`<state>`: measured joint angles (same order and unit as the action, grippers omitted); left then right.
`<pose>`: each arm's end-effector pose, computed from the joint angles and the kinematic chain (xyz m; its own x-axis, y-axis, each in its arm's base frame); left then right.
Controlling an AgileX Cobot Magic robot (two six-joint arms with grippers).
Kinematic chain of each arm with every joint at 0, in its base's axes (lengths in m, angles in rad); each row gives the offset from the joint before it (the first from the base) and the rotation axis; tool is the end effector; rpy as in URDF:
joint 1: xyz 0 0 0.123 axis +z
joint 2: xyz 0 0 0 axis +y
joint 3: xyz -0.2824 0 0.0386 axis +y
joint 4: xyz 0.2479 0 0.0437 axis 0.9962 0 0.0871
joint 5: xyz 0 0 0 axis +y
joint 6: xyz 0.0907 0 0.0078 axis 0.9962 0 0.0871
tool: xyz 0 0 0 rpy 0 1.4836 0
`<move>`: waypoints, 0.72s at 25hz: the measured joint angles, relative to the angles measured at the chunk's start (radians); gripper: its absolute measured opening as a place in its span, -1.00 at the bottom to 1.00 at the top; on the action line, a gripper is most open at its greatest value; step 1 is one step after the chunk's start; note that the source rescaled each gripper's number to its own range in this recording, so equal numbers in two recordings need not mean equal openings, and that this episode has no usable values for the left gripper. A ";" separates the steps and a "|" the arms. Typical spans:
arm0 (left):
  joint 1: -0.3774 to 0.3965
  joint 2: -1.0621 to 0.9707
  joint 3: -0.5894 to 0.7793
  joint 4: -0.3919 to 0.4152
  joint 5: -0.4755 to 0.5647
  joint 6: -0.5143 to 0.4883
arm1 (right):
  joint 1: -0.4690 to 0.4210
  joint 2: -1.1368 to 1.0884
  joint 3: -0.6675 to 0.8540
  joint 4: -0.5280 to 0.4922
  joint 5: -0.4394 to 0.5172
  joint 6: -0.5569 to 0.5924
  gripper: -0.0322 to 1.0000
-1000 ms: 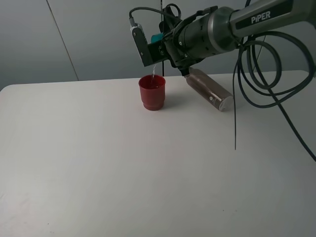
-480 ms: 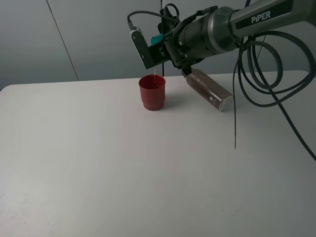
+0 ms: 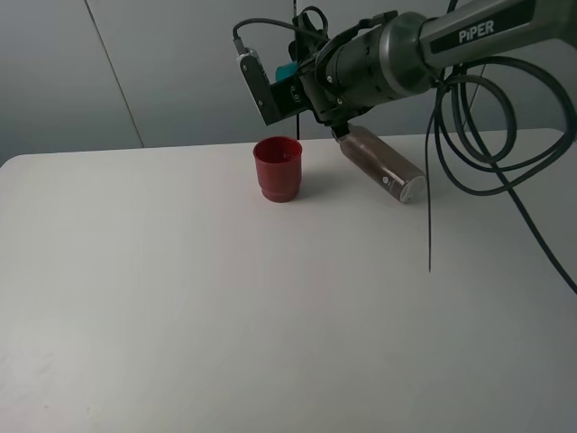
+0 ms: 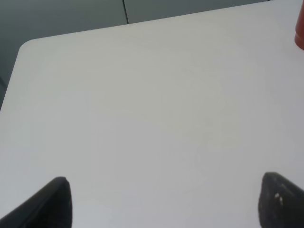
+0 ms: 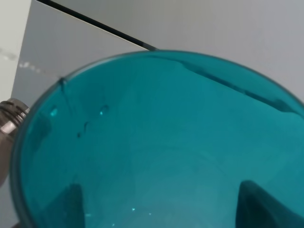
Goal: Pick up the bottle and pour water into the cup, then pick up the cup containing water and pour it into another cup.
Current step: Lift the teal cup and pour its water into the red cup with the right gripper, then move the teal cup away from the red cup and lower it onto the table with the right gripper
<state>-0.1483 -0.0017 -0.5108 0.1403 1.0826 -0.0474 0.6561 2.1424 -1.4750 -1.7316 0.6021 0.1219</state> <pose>-0.0060 0.0123 0.2790 -0.4549 0.0868 -0.8863 0.0467 0.9962 0.0735 0.4069 0.2489 0.1863 0.1366 -0.9384 0.3173 -0.3503 -0.3454 -0.8706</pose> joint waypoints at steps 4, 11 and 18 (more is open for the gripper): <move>0.000 0.000 0.000 0.000 0.000 0.000 | 0.005 0.000 0.000 0.000 0.000 0.039 -0.66; 0.000 0.000 0.000 0.000 0.000 0.000 | 0.007 -0.032 0.000 0.347 -0.071 0.075 -0.66; 0.000 0.000 0.000 0.000 0.000 0.002 | -0.009 -0.125 0.068 0.883 -0.229 0.072 -0.66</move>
<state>-0.1483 -0.0017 -0.5108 0.1403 1.0826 -0.0455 0.6467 2.0175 -1.4067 -0.8488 0.3728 0.1944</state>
